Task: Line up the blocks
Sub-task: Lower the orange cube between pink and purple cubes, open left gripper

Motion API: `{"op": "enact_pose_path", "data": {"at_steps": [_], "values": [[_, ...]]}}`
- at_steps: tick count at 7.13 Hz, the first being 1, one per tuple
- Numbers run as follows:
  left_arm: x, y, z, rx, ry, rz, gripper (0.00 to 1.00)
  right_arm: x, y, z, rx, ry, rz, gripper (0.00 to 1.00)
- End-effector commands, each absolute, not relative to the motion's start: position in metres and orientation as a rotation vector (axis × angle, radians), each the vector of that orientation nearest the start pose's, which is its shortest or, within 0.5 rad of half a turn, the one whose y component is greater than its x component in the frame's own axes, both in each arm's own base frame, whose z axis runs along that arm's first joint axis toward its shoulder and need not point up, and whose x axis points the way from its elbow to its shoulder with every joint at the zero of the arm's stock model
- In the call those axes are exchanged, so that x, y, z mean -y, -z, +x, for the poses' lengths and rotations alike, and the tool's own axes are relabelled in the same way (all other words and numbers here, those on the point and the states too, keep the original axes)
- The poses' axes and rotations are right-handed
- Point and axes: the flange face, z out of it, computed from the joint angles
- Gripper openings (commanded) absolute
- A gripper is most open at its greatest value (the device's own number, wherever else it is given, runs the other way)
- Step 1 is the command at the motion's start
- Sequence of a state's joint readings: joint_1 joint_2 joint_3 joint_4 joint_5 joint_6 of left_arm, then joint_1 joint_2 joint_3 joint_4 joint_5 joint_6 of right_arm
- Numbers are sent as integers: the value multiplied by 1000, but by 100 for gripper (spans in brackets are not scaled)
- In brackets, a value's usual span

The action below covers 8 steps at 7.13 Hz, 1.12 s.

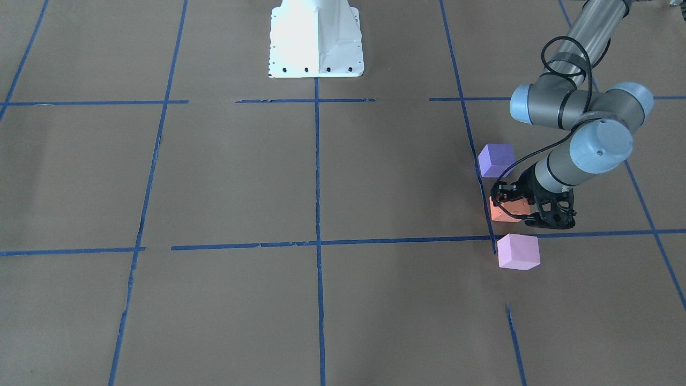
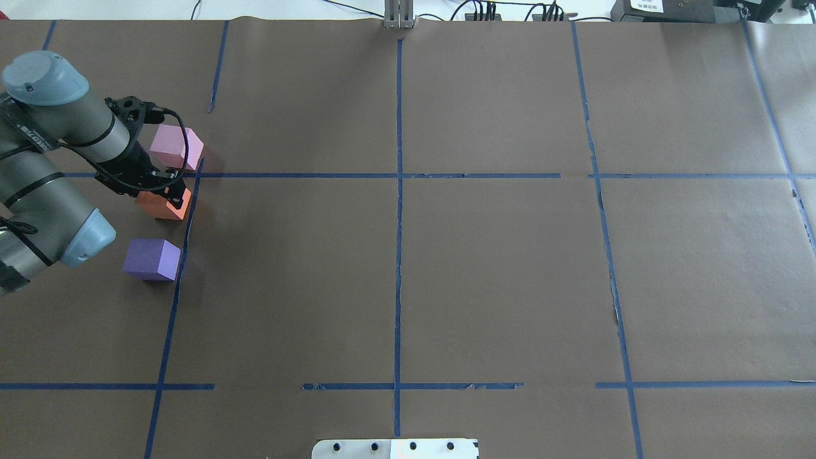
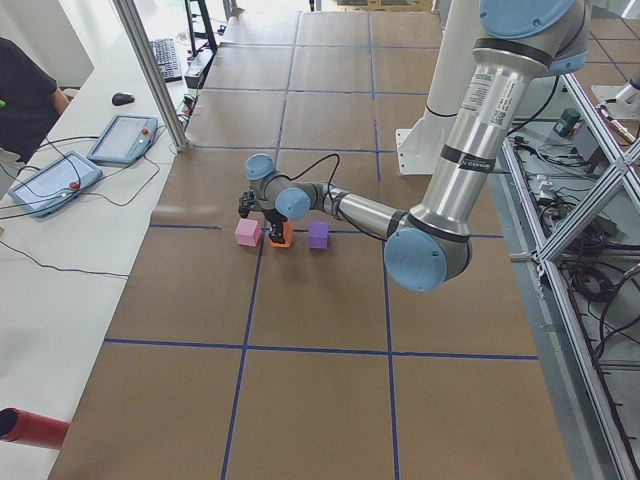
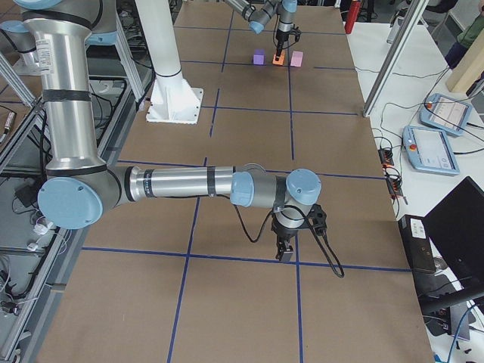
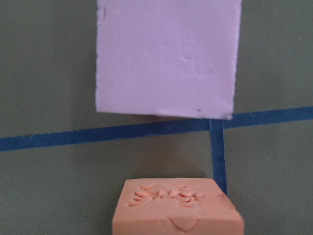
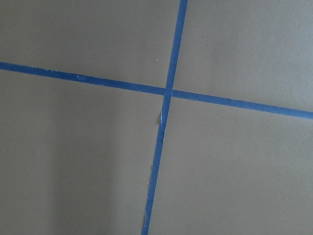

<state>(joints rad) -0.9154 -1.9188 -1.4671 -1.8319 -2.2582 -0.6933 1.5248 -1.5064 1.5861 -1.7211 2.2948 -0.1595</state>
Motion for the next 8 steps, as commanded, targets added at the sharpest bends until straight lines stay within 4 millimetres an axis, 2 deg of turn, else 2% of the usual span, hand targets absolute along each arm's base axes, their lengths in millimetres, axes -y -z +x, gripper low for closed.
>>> {"op": "enact_pose_path", "data": {"at_steps": [1,2,3,6,8], "values": [[558,-486,341,-828,-139,-41,56,515,-637,44,727,171,-26,100],[557,-487,341,-827,-140,-41,75,515,-637,44,727,171,-26,100],[558,-492,342,-827,-139,-42,88,515,-637,44,727,171,-26,100],[559,-491,342,-829,-140,-39,99,515,-637,44,727,171,-26,100],[560,-487,337,-826,-130,-33,100,515,-637,44,727,171,-26,100]]}}
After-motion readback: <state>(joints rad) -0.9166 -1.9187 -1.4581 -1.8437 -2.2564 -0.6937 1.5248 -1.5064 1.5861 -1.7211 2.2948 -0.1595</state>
